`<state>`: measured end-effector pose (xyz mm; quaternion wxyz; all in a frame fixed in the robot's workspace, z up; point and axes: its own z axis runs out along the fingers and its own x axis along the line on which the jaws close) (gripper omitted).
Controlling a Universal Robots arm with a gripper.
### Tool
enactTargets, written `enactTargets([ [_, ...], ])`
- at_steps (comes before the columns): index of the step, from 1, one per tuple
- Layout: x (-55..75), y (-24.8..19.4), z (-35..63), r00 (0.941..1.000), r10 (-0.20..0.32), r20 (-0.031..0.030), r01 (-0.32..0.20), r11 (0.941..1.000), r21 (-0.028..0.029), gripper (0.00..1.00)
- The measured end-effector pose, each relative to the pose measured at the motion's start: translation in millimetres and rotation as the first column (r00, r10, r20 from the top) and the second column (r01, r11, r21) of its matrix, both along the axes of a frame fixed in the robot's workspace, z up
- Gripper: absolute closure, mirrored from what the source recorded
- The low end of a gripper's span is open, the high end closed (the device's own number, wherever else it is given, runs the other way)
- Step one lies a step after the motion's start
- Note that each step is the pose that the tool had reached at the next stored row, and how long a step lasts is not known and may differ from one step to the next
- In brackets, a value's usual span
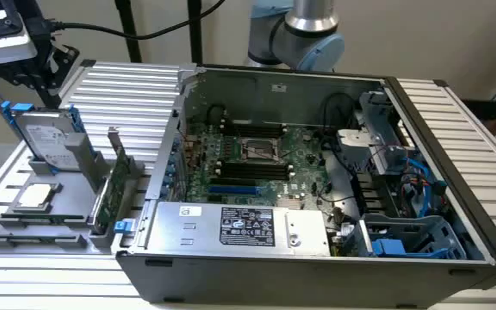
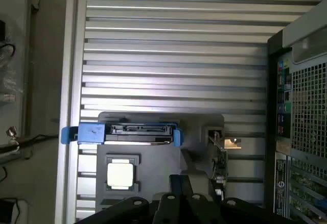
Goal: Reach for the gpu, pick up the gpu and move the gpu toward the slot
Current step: 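Reach for the gpu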
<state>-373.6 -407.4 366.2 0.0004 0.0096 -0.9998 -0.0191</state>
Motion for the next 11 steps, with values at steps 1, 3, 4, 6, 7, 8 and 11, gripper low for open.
enactTargets([
  [1,0.0,0.0,0.0,1.0,0.0,0.0,0.0,1.0,0.0,0.89],
  [3,0.0,0.0,0.0,1.0,0.0,0.0,0.0,1.0,0.0,0.89],
  [4,0.0,0.0,0.0,1.0,0.0,0.0,0.0,1.0,0.0,0.89],
  [6,0.0,0.0,0.0,1.0,0.0,0.0,0.0,1.0,0.0,0.89],
  [7,0.0,0.0,0.0,1.0,0.0,0.0,0.0,1.0,0.0,0.89],
  [8,0.0,0.0,0.0,1.0,0.0,0.0,0.0,1.0,0.0,0.89],
  [11,0.0,0.0,0.0,1.0,0.0,0.0,0.0,1.0,0.0,0.89],
])
